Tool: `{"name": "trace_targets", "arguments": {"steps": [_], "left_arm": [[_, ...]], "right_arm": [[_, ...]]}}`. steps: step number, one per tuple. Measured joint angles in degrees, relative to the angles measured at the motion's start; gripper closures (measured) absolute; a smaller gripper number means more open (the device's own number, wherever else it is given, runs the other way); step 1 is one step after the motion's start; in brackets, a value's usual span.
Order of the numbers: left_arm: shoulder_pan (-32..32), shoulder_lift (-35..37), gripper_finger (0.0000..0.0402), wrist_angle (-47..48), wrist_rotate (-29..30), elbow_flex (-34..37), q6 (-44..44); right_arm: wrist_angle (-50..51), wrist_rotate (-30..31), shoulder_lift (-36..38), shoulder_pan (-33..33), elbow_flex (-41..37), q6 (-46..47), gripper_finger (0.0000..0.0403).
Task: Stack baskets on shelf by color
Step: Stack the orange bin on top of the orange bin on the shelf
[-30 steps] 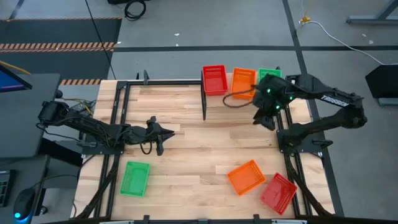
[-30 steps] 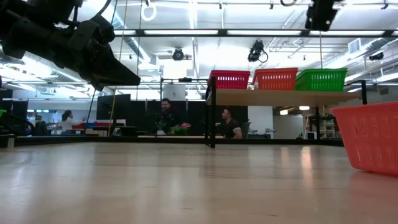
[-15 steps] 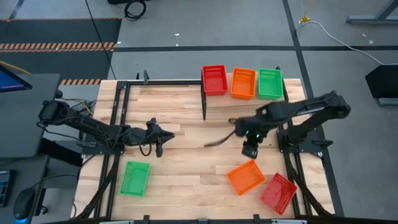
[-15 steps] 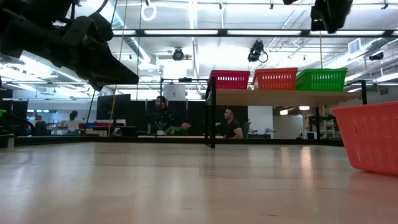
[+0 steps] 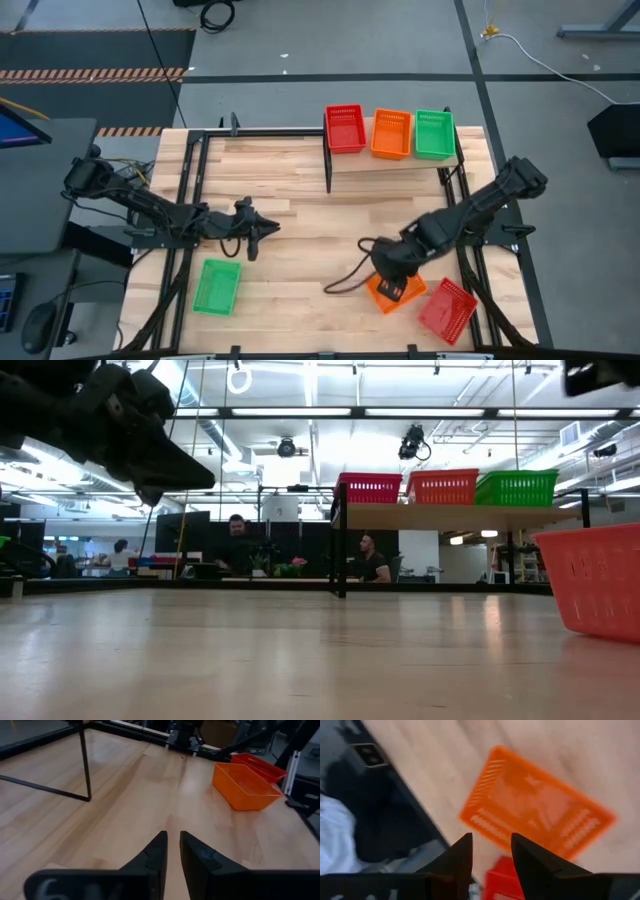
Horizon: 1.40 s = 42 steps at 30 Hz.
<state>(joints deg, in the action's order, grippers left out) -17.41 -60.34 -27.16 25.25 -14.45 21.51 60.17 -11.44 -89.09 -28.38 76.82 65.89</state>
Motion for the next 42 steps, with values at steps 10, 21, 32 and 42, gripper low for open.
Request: {"name": "trace_targets", "arguments": {"steps": [10,21,32,42], "left_arm": [[-5.54,0.00,0.0346,-0.06,0.01,0.00,2.69],[-6.78,-0.02,0.0348,-2.97,0.29,-0.01,0.06],[-5.86,-0.02,0.0344,-4.77,0.62,-0.01,-2.72],[-5.53,-0.02,0.0347,-5.45,0.62,-0.01,-2.75]], "right_arm": [[-1.78,9.26,-2.95,-6.73,0.04,18.16,0.0262],[-12.68,4.43,-14.68,-7.52,0.04,18.53,0.0262],[-9.49,9.90,-15.16,-7.50,0.02,20.74,0.0262],[-11.80,10.72,-18.24,-7.50,0.05,20.91,0.0262]]}}
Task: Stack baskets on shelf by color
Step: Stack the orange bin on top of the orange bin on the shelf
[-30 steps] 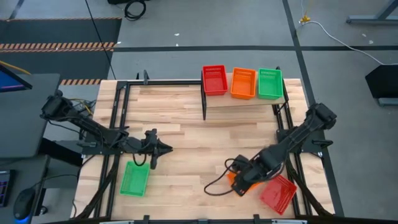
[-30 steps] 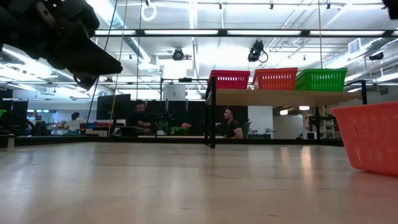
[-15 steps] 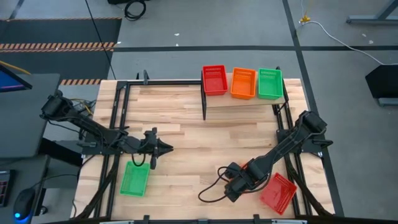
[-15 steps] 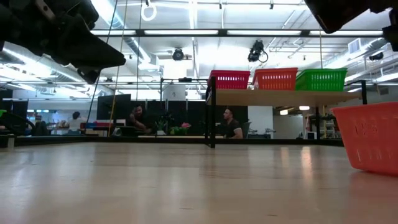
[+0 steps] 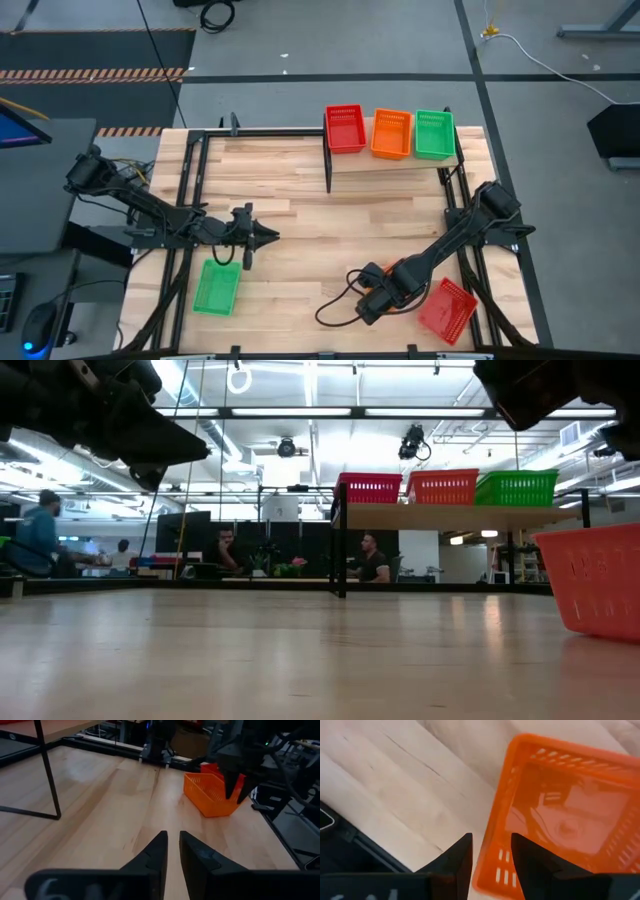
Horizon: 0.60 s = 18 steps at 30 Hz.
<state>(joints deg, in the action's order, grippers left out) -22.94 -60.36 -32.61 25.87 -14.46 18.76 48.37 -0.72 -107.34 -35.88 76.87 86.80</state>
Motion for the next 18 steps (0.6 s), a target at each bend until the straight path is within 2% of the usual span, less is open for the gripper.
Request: {"name": "trace_targets", "arguments": {"steps": [8,12,15,18], "left_arm": [[0.00,0.00,0.0340,-0.30,0.00,0.00,-0.04],[0.00,0.00,0.0344,-0.23,-0.01,0.00,0.00],[0.00,0.00,0.0346,-0.14,0.00,0.00,-0.04],[0.00,0.00,0.0343,-0.03,0.00,0.00,-0.04]], "right_arm": [[0.51,0.74,-2.21,0.18,0.01,-1.95,0.0262],[2.72,0.70,-3.78,0.48,-0.03,-6.44,0.0263],[3.16,0.03,-5.15,0.44,-0.03,-10.69,0.0278],[2.87,-0.68,-6.17,0.48,-0.02,-13.91,0.0313]]}}
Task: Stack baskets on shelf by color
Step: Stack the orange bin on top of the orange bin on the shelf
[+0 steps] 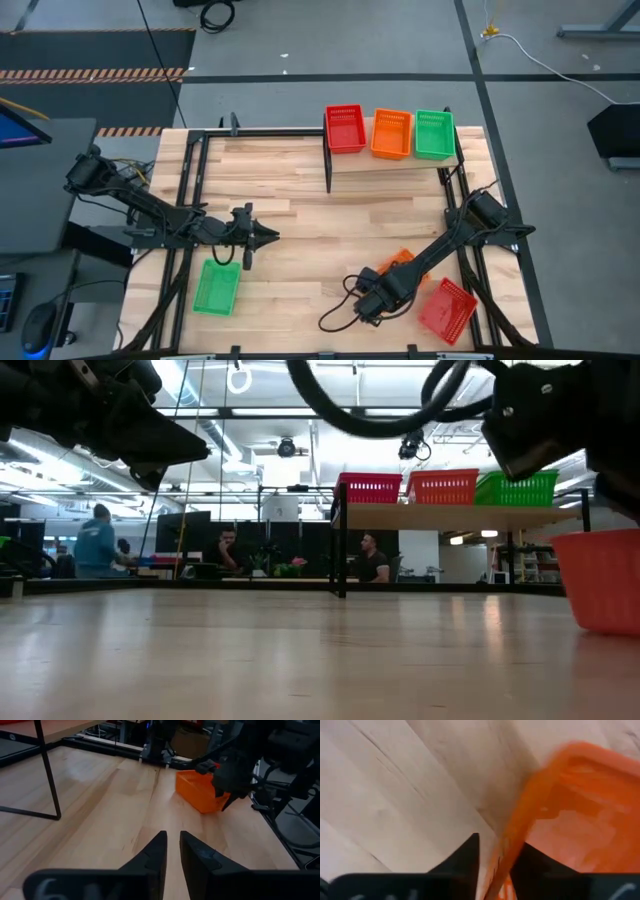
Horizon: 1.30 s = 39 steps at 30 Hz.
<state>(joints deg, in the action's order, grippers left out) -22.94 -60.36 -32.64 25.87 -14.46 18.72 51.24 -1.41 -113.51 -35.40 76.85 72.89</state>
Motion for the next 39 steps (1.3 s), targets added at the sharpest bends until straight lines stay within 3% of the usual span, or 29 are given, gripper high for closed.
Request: {"name": "trace_targets", "arguments": {"steps": [4,6,14,21,27,33,39], "left_arm": [[0.00,0.00,0.0338,0.04,0.00,0.00,-0.02],[0.00,0.00,0.0338,0.11,0.00,0.00,-0.02],[0.00,0.00,0.0346,0.24,0.00,0.00,-0.05],[0.00,0.00,0.0341,0.33,0.00,0.00,-1.24],[0.00,0.00,0.0344,0.33,0.00,0.00,-1.93],[0.00,0.00,0.0349,0.29,0.00,0.00,-1.97],[0.00,0.00,0.0345,0.22,0.00,0.00,-1.99]], "right_arm": [[0.09,0.50,0.35,0.00,0.01,-4.08,0.0380],[0.50,0.52,1.20,0.00,0.01,-6.02,0.0392],[3.23,-0.04,2.18,1.00,0.21,-13.54,0.0394],[22.05,2.25,2.21,5.17,7.19,-21.93,0.0394],[38.67,10.91,3.40,9.74,19.27,-30.06,0.0395],[38.45,17.05,9.57,15.94,26.94,-38.09,0.0395],[38.98,19.14,17.46,23.60,28.10,-45.11,0.0395]]}}
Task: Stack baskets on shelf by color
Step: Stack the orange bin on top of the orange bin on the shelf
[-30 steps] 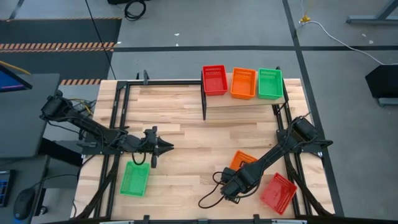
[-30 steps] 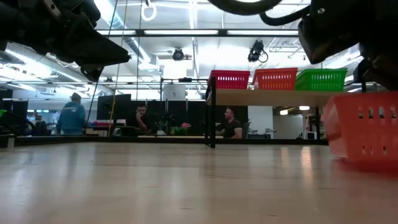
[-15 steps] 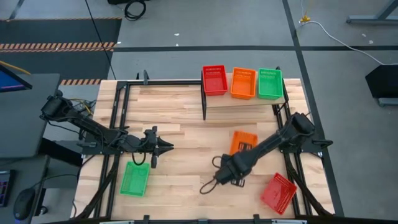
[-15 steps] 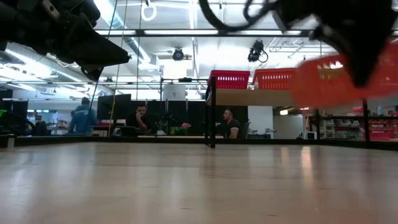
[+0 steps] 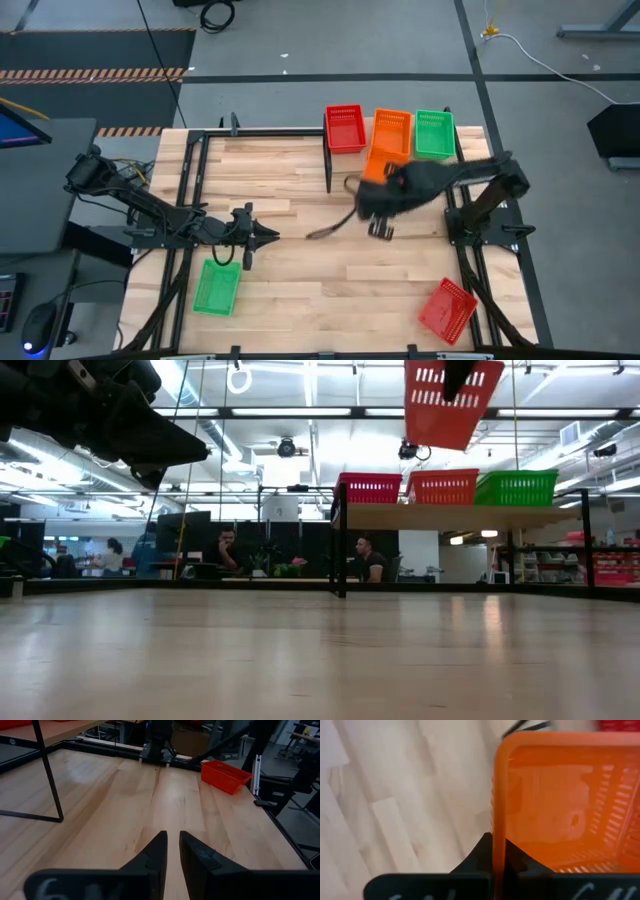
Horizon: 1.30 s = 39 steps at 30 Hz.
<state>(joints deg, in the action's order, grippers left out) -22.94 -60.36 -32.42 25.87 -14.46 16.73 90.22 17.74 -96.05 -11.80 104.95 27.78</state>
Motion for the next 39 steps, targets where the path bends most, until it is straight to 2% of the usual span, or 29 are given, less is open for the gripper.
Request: {"name": "trace_targets", "arguments": {"steps": [8,17,21,27,32,39], "left_arm": [[0.12,0.00,0.0346,-0.01,0.01,0.00,-0.09],[2.04,0.00,0.0347,-0.02,0.02,0.00,-0.58],[2.63,0.00,0.0348,-0.26,0.03,0.00,-2.26],[5.00,0.00,0.0351,-0.39,0.03,0.00,-3.04],[7.41,0.00,0.0351,-0.37,0.08,0.00,-5.03],[9.08,0.00,0.0353,0.30,0.07,0.00,-6.12]], "right_arm": [[-0.17,2.78,6.54,9.75,0.00,-15.07,0.0395],[-0.20,2.58,6.99,21.21,0.00,-31.69,0.0395],[-0.20,2.04,6.99,27.86,0.00,-34.72,0.0394],[-0.30,-3.43,5.68,35.88,-0.16,-37.82,0.0394],[-0.58,-6.70,3.62,38.87,-0.24,-40.52,0.0394],[-0.46,-7.34,0.57,39.69,-0.26,-41.51,0.0392]]}}
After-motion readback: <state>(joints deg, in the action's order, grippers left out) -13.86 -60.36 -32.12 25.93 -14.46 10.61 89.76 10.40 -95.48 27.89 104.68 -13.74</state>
